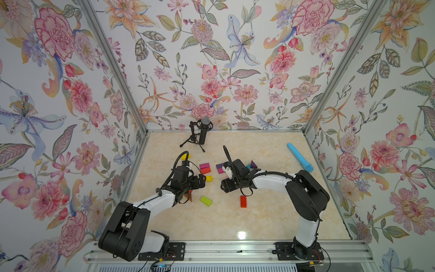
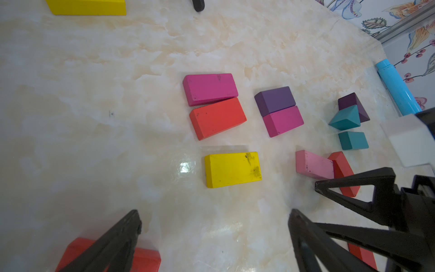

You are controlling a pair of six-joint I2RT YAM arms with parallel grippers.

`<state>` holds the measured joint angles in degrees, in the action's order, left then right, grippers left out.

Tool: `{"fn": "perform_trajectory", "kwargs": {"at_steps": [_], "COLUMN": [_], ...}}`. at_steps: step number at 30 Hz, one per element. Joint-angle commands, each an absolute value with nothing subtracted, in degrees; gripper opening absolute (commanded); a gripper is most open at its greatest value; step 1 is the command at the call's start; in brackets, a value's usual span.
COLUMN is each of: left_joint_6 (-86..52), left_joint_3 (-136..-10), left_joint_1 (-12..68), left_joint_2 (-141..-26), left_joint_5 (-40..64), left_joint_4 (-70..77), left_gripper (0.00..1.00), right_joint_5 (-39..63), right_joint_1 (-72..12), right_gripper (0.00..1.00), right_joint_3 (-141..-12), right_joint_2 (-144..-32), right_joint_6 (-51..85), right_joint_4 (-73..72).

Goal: Assemble a piece of candy with building blocks
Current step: Assemble the building block at the center of the board.

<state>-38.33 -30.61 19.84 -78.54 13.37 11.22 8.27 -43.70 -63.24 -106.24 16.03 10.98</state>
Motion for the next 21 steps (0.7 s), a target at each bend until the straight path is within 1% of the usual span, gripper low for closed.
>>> {"fn": "perform_trajectory", "kwargs": {"at_steps": [1, 5, 8, 13, 21], "left_joint_6": [-37.79, -37.36, -37.15, -36.47, -36.41], "left_joint_3": [-30.76, -30.85, -30.85, -30.92, -31.68], "left_joint_1": [19.86, 20.00, 20.04, 20.04, 20.04], "left_joint_2": [-79.54, -78.92, -77.55, -76.97, -78.03], "left_joint_5": [13.85, 13.73, 13.15, 12.22, 12.62], "left_joint_4": [11.36, 10.65, 9.82, 8.85, 9.08], "left_gripper": [0.99, 0.99, 0.99, 0.99, 0.99], "right_joint_5": [4.67, 2.66, 3.21, 6.70, 7.99], "right_joint_1": [-42.68, -40.23, -38.79, -37.53, -38.03], "right_gripper": [0.74, 0.75, 0.75, 0.74, 0.73], "right_joint_3": [-62.68, -66.62, -69.24, -69.92, -71.58], "right_joint_2": [-102.10, -104.04, -105.67, -106.67, -109.02], "right_joint_6": [12.04, 6.37, 4.11, 3.87, 3.50], "right_joint_4": [16.35, 21.49, 24.37, 24.89, 24.96]}}
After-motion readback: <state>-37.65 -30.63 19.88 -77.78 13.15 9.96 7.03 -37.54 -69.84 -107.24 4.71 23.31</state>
